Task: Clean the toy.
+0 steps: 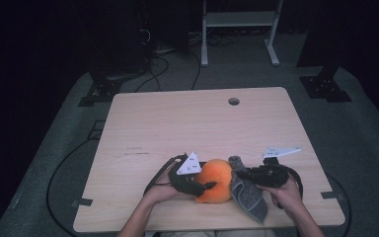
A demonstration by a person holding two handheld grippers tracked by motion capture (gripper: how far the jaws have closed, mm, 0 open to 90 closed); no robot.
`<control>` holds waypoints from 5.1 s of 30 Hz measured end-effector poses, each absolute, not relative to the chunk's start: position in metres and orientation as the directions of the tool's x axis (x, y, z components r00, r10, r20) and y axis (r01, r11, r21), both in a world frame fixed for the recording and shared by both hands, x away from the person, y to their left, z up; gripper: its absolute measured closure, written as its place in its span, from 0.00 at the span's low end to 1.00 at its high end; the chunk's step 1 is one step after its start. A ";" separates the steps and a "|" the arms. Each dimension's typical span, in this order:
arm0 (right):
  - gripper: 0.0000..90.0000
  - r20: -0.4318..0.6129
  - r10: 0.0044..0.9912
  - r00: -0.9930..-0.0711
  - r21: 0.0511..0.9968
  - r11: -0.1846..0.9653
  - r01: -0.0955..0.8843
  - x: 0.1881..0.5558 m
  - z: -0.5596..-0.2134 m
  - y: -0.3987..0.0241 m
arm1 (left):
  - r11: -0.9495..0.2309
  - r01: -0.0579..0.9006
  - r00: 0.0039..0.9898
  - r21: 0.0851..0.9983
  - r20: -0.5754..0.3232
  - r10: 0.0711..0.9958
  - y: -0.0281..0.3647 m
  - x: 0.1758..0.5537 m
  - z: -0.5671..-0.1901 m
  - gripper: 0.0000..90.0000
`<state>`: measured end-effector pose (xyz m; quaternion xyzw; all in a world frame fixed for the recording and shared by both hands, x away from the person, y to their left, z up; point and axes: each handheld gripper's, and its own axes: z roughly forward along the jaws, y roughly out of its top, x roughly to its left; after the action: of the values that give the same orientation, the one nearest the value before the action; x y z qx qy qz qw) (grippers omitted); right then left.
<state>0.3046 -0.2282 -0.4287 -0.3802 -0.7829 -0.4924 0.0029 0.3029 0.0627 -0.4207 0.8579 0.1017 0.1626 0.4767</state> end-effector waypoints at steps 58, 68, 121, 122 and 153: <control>0.83 0.172 0.600 -0.781 0.851 0.309 0.425 0.298 -0.417 -0.247 | -0.566 0.054 0.933 0.823 0.160 0.322 0.047 0.301 -0.439 0.24; 0.83 0.138 0.646 -0.751 0.816 0.355 0.455 0.298 -0.422 -0.255 | -0.552 0.062 0.930 0.832 0.152 0.334 0.048 0.302 -0.441 0.23; 0.84 0.032 0.599 -0.800 0.834 0.425 0.352 0.282 -0.415 -0.250 | -0.550 0.148 0.941 0.822 0.055 0.335 0.042 0.305 -0.427 0.08; 0.83 0.039 0.596 -0.802 0.836 0.420 0.353 0.282 -0.415 -0.249 | -0.553 0.170 0.943 0.816 0.029 0.331 0.041 0.306 -0.430 0.08; 0.83 0.068 0.541 -0.838 0.896 0.336 0.290 0.277 -0.394 -0.220 | -0.468 0.104 0.935 0.878 0.073 0.346 0.039 0.299 -0.437 0.35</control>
<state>0.2767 -0.2197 -0.3940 -0.2569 -0.8082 -0.5158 -0.1217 0.2989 0.0393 -0.4367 0.8480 0.1327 0.1213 0.4985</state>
